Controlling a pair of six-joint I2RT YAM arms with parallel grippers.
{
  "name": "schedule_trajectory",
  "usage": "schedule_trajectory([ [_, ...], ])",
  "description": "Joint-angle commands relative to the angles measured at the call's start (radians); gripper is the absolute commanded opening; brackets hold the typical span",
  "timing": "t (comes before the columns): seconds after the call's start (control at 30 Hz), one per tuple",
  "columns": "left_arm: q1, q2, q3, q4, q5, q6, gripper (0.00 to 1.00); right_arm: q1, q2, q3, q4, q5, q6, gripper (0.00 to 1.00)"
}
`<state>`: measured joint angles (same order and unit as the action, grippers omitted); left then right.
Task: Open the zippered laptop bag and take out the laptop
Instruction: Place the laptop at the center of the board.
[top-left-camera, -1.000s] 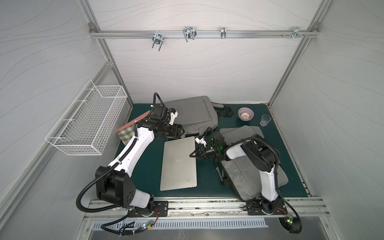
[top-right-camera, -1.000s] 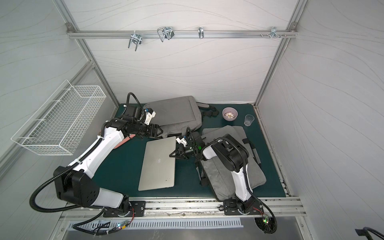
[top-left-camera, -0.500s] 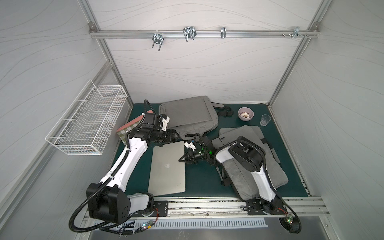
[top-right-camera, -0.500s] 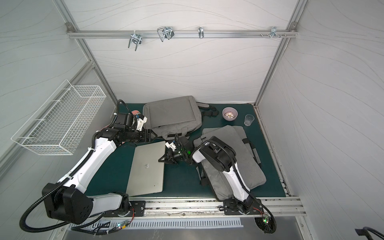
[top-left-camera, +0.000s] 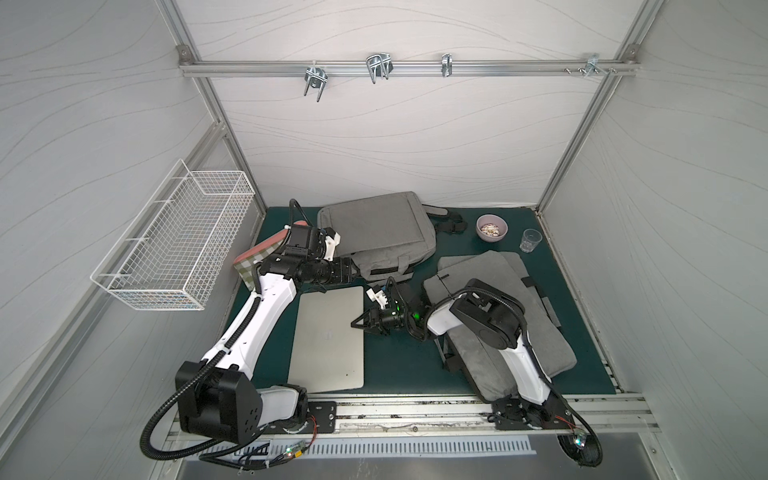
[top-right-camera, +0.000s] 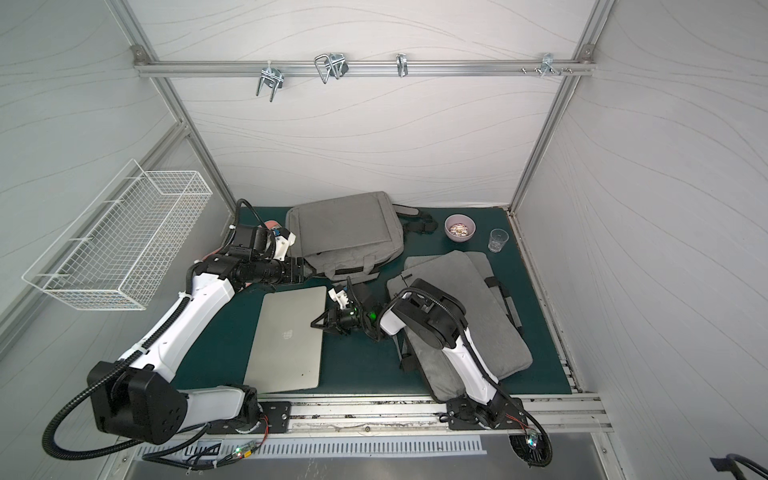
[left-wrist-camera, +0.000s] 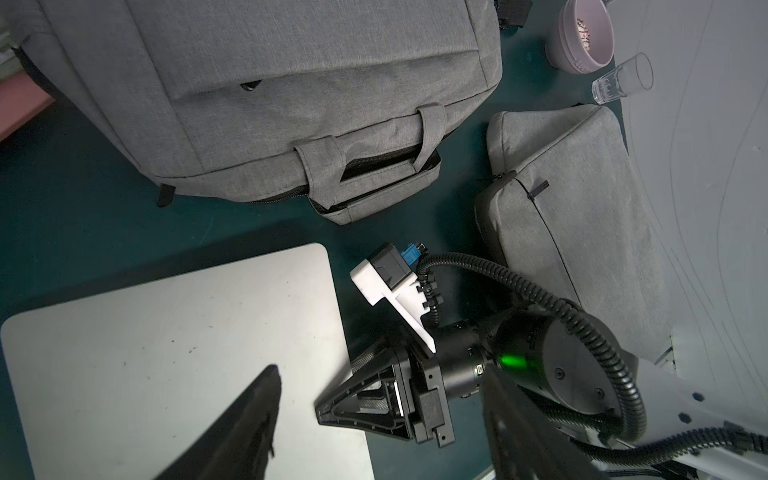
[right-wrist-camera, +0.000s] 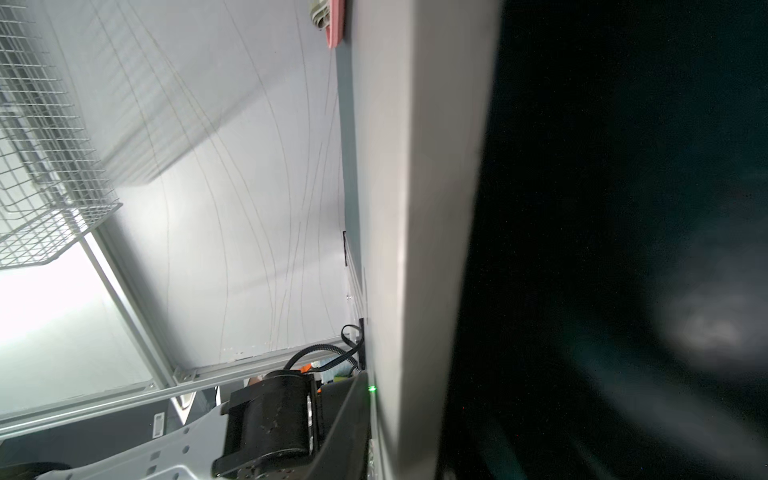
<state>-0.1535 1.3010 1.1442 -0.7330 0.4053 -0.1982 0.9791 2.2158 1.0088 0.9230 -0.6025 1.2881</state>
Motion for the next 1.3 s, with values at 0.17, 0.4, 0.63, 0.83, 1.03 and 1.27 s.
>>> schedule_trajectory([
  [0.17, 0.012, 0.028, 0.040, 0.038, 0.009, -0.003, 0.76, 0.016, -0.085, -0.049, -0.038, 0.094, -0.062, 0.30],
  [0.4, 0.047, 0.063, 0.041, 0.090, -0.031, -0.044, 0.76, -0.002, -0.222, -0.141, -0.142, 0.148, -0.157, 0.53],
  [0.63, 0.117, 0.161, 0.032, 0.231, -0.153, -0.181, 0.76, -0.093, -0.393, -0.184, -0.326, 0.237, -0.253, 0.78],
  [0.83, 0.153, 0.316, 0.110, 0.265, -0.205, -0.233, 0.76, -0.169, -0.485, -0.134, -0.559, 0.401, -0.239, 0.92],
  [1.03, 0.172, 0.460, 0.189, 0.295, -0.199, -0.248, 0.76, -0.218, -0.450, -0.081, -0.567, 0.452, -0.149, 0.96],
  [1.27, 0.187, 0.603, 0.283, 0.291, -0.187, -0.242, 0.76, -0.238, -0.367, 0.038, -0.663, 0.507, -0.066, 0.97],
])
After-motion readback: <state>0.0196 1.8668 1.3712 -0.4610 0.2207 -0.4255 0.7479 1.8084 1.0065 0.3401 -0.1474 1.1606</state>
